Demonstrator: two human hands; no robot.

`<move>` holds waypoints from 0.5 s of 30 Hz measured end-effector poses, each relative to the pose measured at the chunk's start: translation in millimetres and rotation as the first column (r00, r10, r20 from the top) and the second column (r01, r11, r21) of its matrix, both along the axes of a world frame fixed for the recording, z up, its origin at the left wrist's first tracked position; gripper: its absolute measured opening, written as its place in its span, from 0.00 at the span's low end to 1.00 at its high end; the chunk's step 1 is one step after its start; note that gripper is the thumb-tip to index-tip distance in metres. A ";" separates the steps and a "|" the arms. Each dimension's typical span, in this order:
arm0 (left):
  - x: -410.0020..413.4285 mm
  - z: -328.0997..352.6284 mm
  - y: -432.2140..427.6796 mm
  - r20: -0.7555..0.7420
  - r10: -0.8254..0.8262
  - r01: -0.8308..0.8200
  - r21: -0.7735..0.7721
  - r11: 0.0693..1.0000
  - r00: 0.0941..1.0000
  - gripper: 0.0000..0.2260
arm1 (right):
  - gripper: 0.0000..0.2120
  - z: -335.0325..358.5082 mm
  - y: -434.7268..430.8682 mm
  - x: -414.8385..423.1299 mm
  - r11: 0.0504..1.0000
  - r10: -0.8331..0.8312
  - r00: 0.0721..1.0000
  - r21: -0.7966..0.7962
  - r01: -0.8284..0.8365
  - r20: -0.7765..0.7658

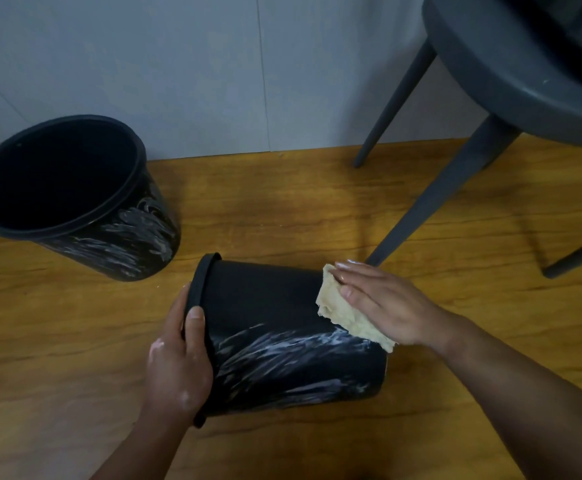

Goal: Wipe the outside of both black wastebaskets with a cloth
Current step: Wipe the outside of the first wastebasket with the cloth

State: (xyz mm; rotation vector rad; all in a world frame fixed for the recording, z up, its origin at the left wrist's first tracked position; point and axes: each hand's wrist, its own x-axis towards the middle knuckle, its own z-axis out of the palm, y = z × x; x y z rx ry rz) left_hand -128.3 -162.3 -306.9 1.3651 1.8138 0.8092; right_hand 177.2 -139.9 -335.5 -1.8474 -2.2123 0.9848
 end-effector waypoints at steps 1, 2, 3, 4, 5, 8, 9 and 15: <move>0.9 -0.5 0.3 0.003 0.003 -0.003 0.004 1.000 1.000 0.21 | 0.31 -2.9 -2.7 -1.3 1.000 0.018 1.000 -0.004 -0.018 0.017; 1.0 -1.2 -0.3 0.004 0.010 -0.010 0.006 1.000 1.000 0.21 | 0.30 -7.0 -6.9 -5.5 1.000 0.020 0.999 0.013 -0.020 0.041; 1.3 -1.6 -1.3 0.006 0.015 -0.015 0.010 1.000 1.000 0.21 | 0.30 -10.9 -11.0 -11.2 0.999 -0.002 0.999 0.037 0.000 0.052; 1.3 -2.0 -2.9 0.007 0.019 -0.019 0.012 1.000 1.000 0.20 | 0.30 -13.6 -15.2 -17.5 0.998 -0.035 0.998 0.061 0.032 0.060; 1.6 -1.9 -4.8 0.007 0.021 -0.021 0.011 1.000 1.000 0.20 | 0.30 -15.7 -19.9 -23.4 0.994 -0.071 0.995 0.090 0.064 0.071; 0.8 -1.9 -9.6 0.012 0.029 -0.029 -0.005 1.000 0.999 0.19 | 0.33 -20.5 -35.2 -39.1 0.967 -0.172 0.976 0.213 0.142 0.132; 0.5 -2.2 -10.1 0.020 0.034 -0.034 -0.011 0.999 0.999 0.19 | 0.34 -21.3 -40.8 -45.1 0.954 -0.210 0.966 0.246 0.169 0.150; 1.8 0.9 -11.3 0.044 0.032 -0.030 -0.032 0.999 0.999 0.19 | 0.36 -13.8 -67.0 -89.6 0.915 -0.341 0.927 0.283 0.289 0.155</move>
